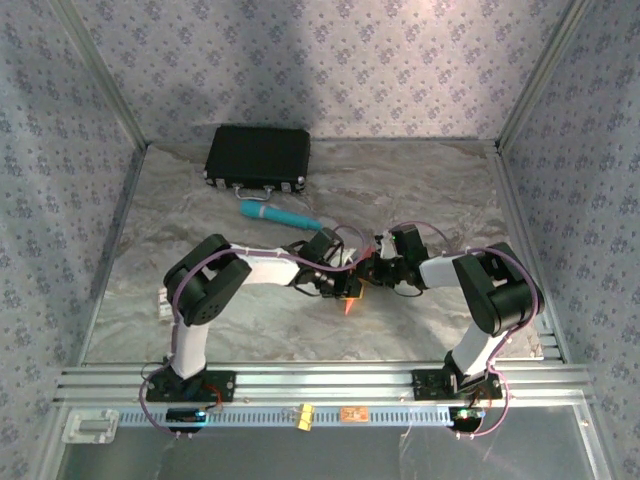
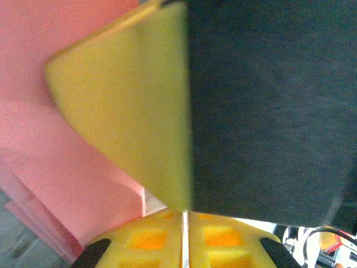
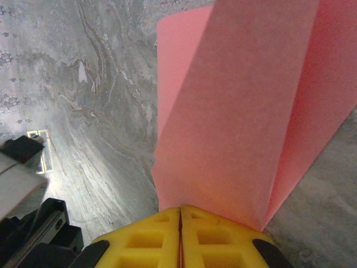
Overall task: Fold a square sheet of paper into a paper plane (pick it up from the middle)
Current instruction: Fold the wing for the fifth time at the center of the table.
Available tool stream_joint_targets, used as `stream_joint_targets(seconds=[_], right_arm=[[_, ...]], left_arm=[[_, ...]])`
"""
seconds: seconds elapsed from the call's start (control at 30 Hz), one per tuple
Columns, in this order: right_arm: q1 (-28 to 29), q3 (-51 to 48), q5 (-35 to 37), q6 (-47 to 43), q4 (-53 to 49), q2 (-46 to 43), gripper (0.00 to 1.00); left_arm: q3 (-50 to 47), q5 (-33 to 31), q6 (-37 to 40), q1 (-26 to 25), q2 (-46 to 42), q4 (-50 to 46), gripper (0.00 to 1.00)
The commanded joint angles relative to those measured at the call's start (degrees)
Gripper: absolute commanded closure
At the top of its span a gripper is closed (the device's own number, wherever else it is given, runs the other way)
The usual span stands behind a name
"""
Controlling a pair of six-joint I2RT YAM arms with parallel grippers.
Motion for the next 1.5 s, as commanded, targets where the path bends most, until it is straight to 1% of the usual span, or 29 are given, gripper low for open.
stream_joint_targets(seconds=[0.0,0.3,0.6,0.9,1.2,1.47], right_arm=[[0.56,-1.10,6.72,-0.35,-4.41,2.66,0.90],[0.48,-1.04,6.92,-0.47,-4.46,3.16,0.90],[0.47,-0.93,7.20,-0.55,-4.91,3.21,0.90],[0.53,-0.80,7.09,-0.47,-4.81,3.28,0.90],[0.26,-0.34,6.02,-0.82,-5.71,-2.70,0.90],[0.56,-0.04,3.36,-2.02,-7.87,-9.37,0.89]], left_arm=[[-0.01,-0.86,1.56,-0.47,0.86,-2.10,0.90],[-4.08,0.84,1.33,-1.36,-0.48,-0.97,0.89],[-6.20,-0.42,3.56,-3.37,-2.48,-5.83,0.88],[-8.19,-0.99,3.63,-3.94,-3.46,-5.26,0.88],[-10.36,-2.26,2.61,-3.60,-3.19,-1.80,0.99],[-12.19,-1.82,2.47,-2.25,-3.02,0.34,1.00]])
